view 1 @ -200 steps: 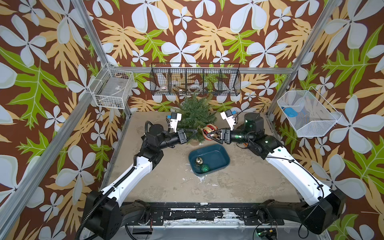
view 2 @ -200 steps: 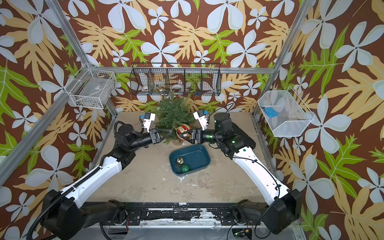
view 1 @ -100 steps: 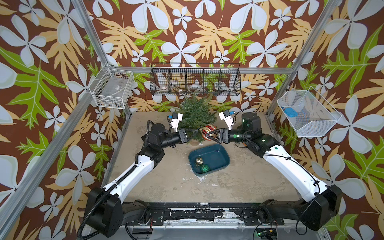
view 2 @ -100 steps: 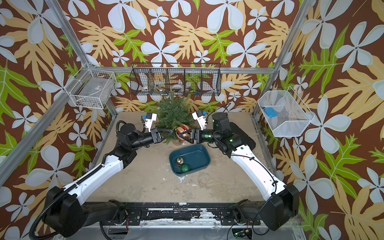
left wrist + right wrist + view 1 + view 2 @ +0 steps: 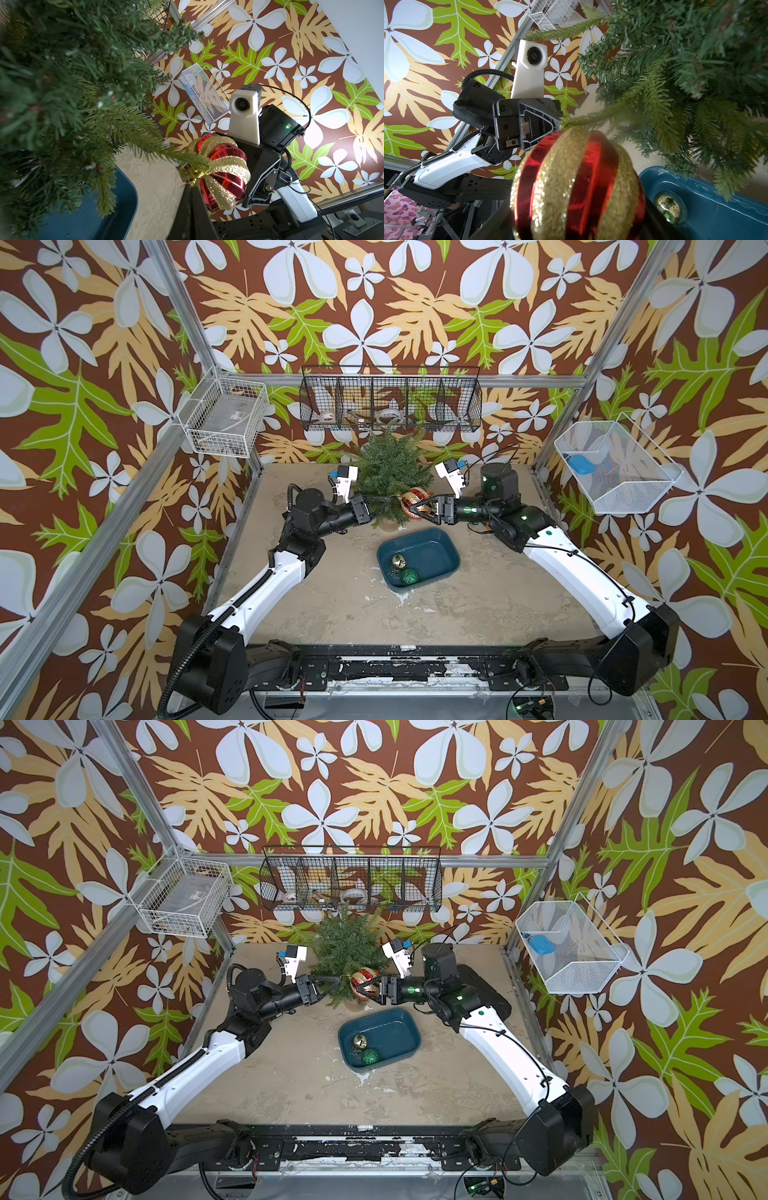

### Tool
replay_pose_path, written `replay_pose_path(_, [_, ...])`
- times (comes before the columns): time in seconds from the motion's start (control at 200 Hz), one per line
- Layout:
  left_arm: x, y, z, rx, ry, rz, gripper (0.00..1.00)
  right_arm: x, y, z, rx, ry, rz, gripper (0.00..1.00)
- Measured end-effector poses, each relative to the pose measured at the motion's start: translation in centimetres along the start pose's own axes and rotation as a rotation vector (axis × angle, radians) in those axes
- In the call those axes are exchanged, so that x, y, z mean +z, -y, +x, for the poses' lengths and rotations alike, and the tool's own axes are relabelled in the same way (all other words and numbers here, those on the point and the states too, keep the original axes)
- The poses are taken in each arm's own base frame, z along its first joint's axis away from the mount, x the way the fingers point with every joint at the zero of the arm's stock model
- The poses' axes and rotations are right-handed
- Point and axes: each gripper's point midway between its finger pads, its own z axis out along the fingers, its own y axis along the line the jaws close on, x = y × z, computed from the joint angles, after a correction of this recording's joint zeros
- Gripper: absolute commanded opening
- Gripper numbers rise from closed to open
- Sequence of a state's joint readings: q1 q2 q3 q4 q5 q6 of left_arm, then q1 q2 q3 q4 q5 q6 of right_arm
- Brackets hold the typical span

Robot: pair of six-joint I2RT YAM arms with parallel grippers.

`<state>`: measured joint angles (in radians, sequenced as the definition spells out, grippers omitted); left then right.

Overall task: Decorate the small christmas tree with ornaments
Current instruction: Hang an ornament on the christmas tree.

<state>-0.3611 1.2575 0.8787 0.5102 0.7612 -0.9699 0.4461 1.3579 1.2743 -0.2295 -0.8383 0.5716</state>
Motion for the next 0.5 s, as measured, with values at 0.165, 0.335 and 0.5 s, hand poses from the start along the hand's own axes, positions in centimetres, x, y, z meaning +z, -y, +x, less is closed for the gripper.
replay_pose_path(0.165, [0.13,0.12,-0.10,-0.008,-0.001,0.011,0.00,-0.16,-0.27,-0.18,-0.006,0.006,-0.003,0.73])
replay_pose_path(0.335, [0.41,-0.01,-0.22,-0.015,-0.006,0.014,0.00,-0.25,-0.42,-0.27,-0.009,0.009,-0.004,0.74])
replay_pose_path(0.5, [0.69,0.14,-0.43,-0.027,-0.012,0.024,0.00,-0.22,-0.38,-0.25,-0.008,0.008,-0.004,0.74])
